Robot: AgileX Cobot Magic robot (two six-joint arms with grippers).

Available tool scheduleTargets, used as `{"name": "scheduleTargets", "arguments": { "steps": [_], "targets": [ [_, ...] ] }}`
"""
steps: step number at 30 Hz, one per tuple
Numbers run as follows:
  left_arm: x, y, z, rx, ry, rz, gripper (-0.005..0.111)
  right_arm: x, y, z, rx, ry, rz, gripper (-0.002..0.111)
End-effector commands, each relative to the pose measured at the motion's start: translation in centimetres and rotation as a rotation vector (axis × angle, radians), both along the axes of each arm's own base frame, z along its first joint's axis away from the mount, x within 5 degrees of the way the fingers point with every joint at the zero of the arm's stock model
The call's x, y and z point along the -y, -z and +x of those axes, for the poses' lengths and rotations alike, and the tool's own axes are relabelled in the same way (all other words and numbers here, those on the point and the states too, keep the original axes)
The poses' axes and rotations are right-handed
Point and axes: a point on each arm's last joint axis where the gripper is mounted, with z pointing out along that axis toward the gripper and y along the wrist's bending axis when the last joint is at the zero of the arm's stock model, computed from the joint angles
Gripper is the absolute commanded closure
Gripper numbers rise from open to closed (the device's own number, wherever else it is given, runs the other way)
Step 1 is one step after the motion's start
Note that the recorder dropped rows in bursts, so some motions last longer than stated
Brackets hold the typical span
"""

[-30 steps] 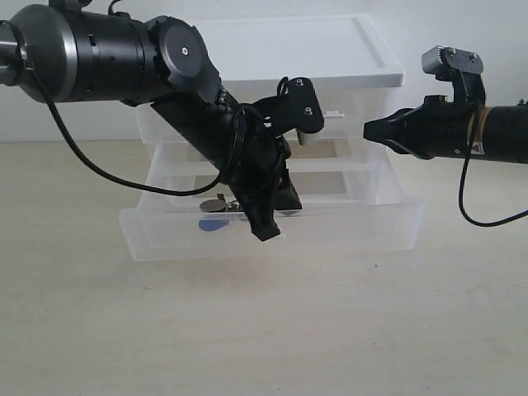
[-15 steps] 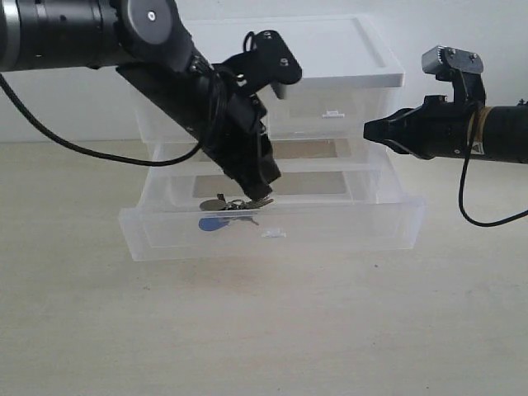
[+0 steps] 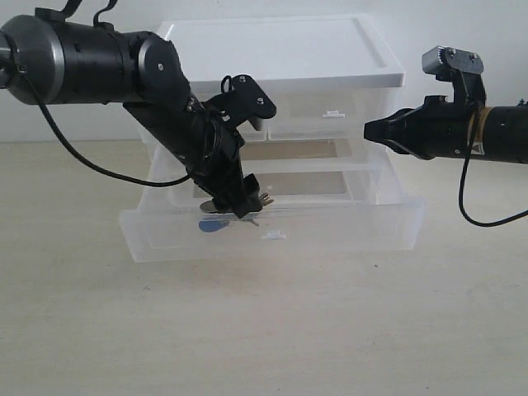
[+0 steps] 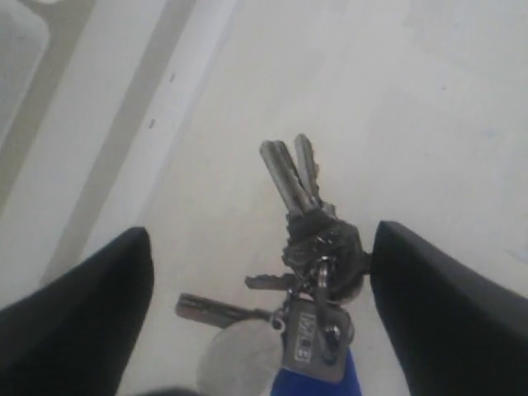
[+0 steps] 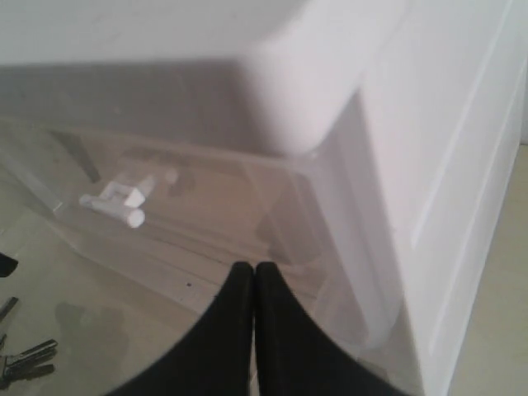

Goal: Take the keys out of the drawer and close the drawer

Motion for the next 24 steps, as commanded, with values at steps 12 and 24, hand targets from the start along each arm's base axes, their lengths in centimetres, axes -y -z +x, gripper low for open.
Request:
{"name": "scheduleTargets", "arguments": {
  "steps": [12, 24],
  "targets": [
    [-1.5, 2.7, 1.4, -0.007, -0.084, 0.082, 0.086, 0.6, -0.5, 0.6, 0.006, 0.063, 0.010, 0.108],
    [-1.1, 1.6, 3.1, 0.170, -0.186, -0.032, 0.102, 0.7, -0.4, 0.6, 0.004, 0.069, 0.003, 0.108]
  ]
}}
